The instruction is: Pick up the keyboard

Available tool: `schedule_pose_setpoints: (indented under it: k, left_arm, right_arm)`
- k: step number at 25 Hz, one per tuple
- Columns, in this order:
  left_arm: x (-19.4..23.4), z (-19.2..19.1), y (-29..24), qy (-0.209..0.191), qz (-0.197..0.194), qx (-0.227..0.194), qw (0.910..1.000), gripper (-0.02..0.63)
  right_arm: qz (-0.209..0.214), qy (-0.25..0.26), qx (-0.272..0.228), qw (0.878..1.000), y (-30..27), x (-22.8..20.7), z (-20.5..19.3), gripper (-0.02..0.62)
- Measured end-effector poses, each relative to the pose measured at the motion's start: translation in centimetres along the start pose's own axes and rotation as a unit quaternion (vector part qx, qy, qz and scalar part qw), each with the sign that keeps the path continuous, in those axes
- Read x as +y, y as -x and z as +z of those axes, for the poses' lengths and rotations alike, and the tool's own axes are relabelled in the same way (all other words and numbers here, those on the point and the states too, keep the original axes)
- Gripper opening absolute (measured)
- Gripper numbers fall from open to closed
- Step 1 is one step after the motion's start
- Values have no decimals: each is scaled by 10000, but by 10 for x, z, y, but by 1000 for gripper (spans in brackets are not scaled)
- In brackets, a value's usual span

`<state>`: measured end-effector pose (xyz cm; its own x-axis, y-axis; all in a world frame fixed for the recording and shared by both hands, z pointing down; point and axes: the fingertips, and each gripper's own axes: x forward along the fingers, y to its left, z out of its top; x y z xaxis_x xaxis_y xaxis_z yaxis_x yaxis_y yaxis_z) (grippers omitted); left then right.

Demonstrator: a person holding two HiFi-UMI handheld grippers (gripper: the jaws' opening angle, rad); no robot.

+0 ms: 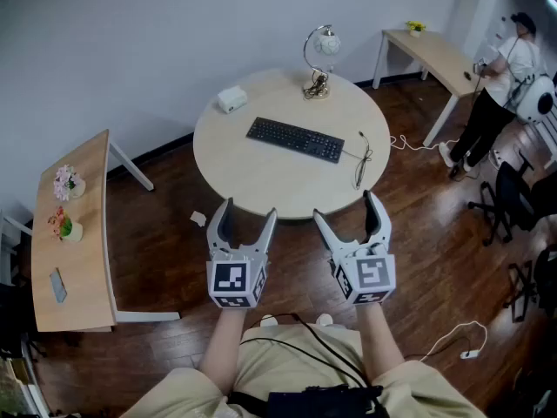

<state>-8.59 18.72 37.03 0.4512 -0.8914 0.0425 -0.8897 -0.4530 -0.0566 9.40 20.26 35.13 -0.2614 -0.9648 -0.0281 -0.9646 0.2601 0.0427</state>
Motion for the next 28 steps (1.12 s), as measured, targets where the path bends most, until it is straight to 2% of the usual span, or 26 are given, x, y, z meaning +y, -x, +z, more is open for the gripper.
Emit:
schedule_pose_setpoints:
  k: [8,15,21,28]
  left_arm:
    - [13,-1,17,30,-114,-41,9999,347]
    - [43,-8,42,78,-178,-88,9998,347]
    - [65,-9,62,177,-306,-135,9993,347]
    - [76,-25,70,249,-456,-96,9986,347]
  right_arm:
    - [-69,13,0,10000,5,24,1,480]
    - [-67,46,45,10000,3,65,-2,480]
    - [-118,119,173,9997,2,92,1,480]
    - [-174,137,377,9990,4,108,-14,480]
